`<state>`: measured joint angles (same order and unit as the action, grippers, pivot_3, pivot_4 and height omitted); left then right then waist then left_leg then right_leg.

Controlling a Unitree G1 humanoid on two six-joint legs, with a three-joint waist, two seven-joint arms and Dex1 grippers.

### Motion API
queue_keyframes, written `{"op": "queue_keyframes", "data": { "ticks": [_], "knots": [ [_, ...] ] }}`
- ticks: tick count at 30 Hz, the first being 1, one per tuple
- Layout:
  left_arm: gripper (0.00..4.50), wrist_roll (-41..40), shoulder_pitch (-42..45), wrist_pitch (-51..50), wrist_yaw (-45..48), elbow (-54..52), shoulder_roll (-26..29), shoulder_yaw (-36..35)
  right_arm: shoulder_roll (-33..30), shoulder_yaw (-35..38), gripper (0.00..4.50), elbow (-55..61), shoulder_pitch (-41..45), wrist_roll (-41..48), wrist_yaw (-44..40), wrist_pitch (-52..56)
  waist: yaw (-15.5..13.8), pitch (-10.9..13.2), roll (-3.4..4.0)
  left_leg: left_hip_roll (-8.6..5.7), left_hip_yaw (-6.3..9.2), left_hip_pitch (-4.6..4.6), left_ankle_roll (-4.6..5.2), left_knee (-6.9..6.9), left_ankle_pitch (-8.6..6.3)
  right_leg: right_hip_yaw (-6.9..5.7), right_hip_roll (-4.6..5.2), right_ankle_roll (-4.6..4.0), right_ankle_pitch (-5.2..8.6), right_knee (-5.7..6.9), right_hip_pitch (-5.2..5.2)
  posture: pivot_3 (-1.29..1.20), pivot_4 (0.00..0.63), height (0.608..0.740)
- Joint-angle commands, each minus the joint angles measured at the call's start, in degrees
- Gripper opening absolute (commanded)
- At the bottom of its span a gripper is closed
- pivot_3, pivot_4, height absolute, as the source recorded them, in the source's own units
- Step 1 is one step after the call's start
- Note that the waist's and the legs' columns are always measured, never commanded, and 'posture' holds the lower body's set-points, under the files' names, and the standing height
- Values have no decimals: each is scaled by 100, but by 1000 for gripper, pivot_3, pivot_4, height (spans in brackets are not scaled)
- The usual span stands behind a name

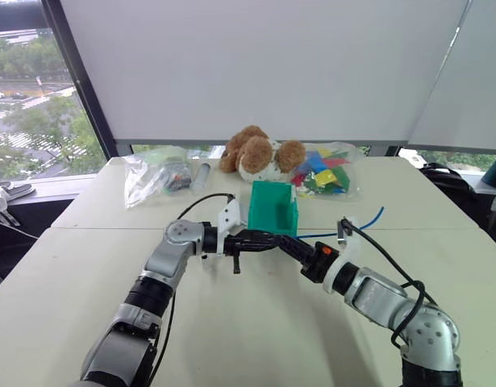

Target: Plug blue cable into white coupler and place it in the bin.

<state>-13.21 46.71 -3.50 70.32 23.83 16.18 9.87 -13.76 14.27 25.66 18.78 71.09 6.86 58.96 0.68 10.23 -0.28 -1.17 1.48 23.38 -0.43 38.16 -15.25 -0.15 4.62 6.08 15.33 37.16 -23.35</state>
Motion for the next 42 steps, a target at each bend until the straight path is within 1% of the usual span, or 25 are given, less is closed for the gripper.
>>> {"op": "queue_keyframes", "data": {
  "ticks": [1, 2, 8, 10, 11, 13, 17, 19, 22, 23, 25, 26, 28, 30, 34, 37, 42],
  "knots": [
    [0, -46, 1, 39, 5, -213, 25, -17, -56, -41, 210, 164, 78, 224, -31, -158, 2, 0, 0, 0, 0, 0, 0, 0, 0, 0, 0, 0, 0, 0, 0, 0, 150, 740],
    [0, -44, 3, 41, 3, -212, 25, -13, -69, -56, 97, 165, 74, 239, -28, -173, 1, 0, 0, 0, 0, 0, 0, 0, 0, 0, 0, 0, 0, 0, 0, 0, 150, 740],
    [0, -70, 24, -37, -3, -226, 18, -11, -135, -153, 97, 218, 119, 336, 9, -204, 1, 0, 0, 0, 0, 0, 0, 0, 0, 0, 0, 0, 0, -1, 0, 0, 150, 740],
    [1004, -131, 3, -195, 22, -293, 59, -33, -180, -146, 0, 213, 159, 373, 30, -220, 2, 0, 0, 0, 0, 0, 0, 0, 0, 0, 0, 0, 0, -1, 0, 0, 150, 740],
    [1262, -180, -21, -318, 57, -365, 106, -55, -211, -138, 0, 198, 192, 392, 34, -233, 3, 0, 0, 0, 0, 0, 0, 0, 0, 0, 0, 0, 0, -1, 0, 0, 150, 740],
    [2395, -250, -102, -520, 113, -560, 231, -104, -282, -119, 0, 169, 262, 422, 35, -266, 10, 0, 0, 1, 0, 0, 0, -1, 0, 0, -1, 0, 0, -1, -1, 0, 150, 740],
    [4427, -342, -376, -850, 11, -1063, 659, -299, -482, -101, 0, 92, 423, 415, -49, -336, 23, 0, 1, 3, 0, 0, 0, -4, 0, 0, -2, 0, 0, -1, -3, 0, 150, 740],
    [4480, -426, -551, -1060, -73, -1347, 1004, -501, -752, -191, 0, 107, 542, 203, -304, -329, 36, 2, 3, 5, 0, 0, 0, -5, 0, 1, -3, 0, 0, -1, -5, 0, 150, 740],
    [4480, -528, -729, -1307, -194, -1623, 1427, -777, -1493, -668, 0, 317, 679, -573, -1071, -335, 20, 2, 3, 5, -2, 0, 0, -6, 0, 4, -3, 0, 0, -2, -7, 0, 150, 740],
    [4480, -567, -792, -1379, -216, -1672, 1623, -927, -1914, -1033, 0, 440, 748, -1032, -1512, -435, 10, 2, 4, 5, -1, 0, 0, -6, 0, 3, -3, 0, 0, -3, -6, 0, 150, 740],
    [4480, -586, -890, -1438, -248, -1703, 1933, -1124, -2464, -1538, 0, 506, 883, -1691, -2292, -696, 4, 4, 6, 3, -3, 2, 0, -6, 0, 3, 0, 0, 1, -6, -8, 0, 150, 740],
    [4480, -547, -937, -1393, -261, -1662, 2077, -1190, -2684, -1761, 0, 490, 978, -1974, -2674, -868, 7, 5, 4, 3, -1, 2, 0, -6, 0, 1, -1, 1, 2, -9, -6, 0, 150, 740],
    [4480, -376, -1030, -1162, -293, -1404, 2337, -1253, -2914, -2104, 0, 362, 1205, -2437, -3351, -1223, 10, 6, 5, 3, -3, 2, 1, -6, 0, 0, -1, 1, 2, -11, -6, 0, 150, 740],
    [4480, -231, -1111, -931, -308, -1143, 2471, -1223, -2957, -2304, 0, 191, 1375, -2762, -3768, -1458, 9, 6, 5, 4, -2, 2, 1, -6, 0, 0, -2, 1, 2, -12, -6, 0, 150, 740],
    [4480, -148, -1201, -721, -314, -748, 2432, -1116, -2885, -2484, 0, -70, 1542, -3236, -4247, -1723, -15, 6, 1, 3, -3, 2, 0, -6, 0, 0, 1, 1, 2, -11, -5, 0, 150, 740],
    [4480, -119, -1295, -475, -375, -332, 2147, -1039, -2784, -2490, 0, -163, 1586, -3428, -4420, -1803, -30, 6, 1, -1, -3, 4, 0, -6, 0, 0, 8, 1, 2, -11, -5, 0, 150, 740],
    [4480, 140, -1138, 107, -403, 577, 1772, -873, -2643, -2383, 0, -150, 1494, -3588, -4500, -1752, -11, 5, 0, 0, -3, 4, 0, -5, -1, 0, 7, 2, 2, -10, -7, 0, 150, 740]
  ]
}}
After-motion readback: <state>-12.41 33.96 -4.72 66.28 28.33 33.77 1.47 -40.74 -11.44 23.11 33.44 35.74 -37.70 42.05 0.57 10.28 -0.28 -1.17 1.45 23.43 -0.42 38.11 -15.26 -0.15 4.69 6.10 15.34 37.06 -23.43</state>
